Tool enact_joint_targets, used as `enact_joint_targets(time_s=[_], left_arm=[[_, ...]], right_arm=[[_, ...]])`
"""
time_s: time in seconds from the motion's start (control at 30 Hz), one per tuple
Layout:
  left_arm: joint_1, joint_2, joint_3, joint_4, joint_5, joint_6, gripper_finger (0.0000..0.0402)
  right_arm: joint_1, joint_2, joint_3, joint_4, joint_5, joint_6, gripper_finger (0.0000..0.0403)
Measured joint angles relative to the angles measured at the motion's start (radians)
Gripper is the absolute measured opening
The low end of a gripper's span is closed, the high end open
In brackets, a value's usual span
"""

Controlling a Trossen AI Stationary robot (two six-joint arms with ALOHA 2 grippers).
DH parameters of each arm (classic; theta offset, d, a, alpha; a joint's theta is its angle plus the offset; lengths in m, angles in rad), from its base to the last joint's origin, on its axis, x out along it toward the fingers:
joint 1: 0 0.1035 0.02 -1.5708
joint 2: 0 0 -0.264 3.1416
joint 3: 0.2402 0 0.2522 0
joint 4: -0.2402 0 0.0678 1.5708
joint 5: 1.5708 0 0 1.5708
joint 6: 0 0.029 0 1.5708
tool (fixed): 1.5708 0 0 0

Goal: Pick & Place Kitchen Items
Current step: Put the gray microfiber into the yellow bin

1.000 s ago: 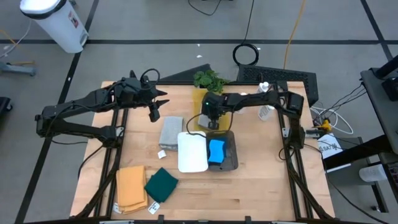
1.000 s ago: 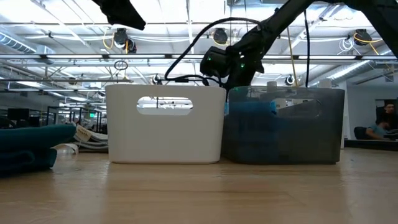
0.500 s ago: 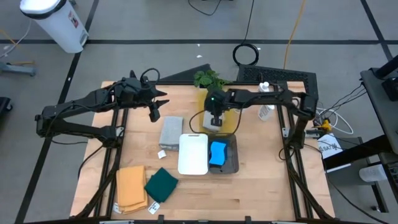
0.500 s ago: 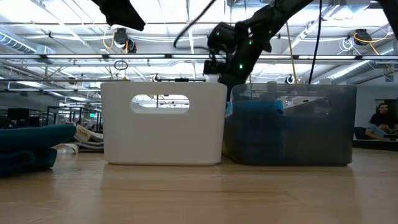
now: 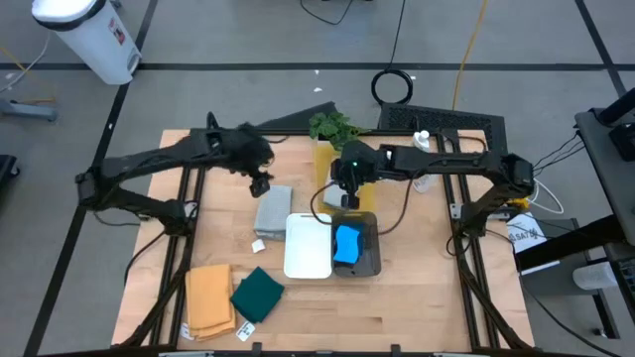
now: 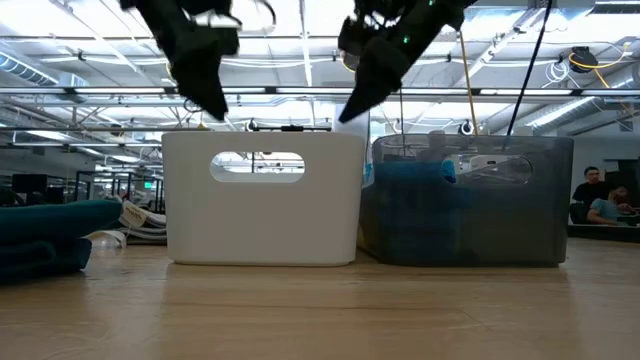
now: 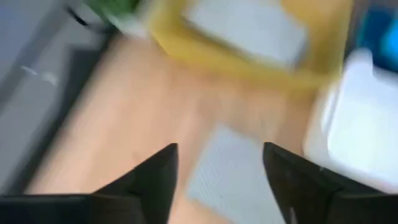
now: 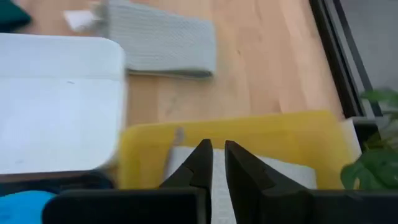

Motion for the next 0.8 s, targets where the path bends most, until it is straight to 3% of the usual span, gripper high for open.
enact_joint_targets(time_s=[0.2, 0.5, 0.8], left_arm=[[0.151, 0.213, 0.0, -0.046, 0.256, 0.162, 0.0315], [0.295, 0.449, 0.001, -0.012, 0.357, 0.308, 0.0333], [0.276, 0.622, 0.009, -0.077, 0.422, 0.401, 0.0333]], right_arm=[[0.052, -0.033, 0.0, 0.007, 0.0, -0.008, 0.0024], [0.072, -0.034, -0.008, -0.022, 0.0, -0.022, 0.0022], [0.071, -0.034, -0.056, -0.02, 0.0, -0.023, 0.002]])
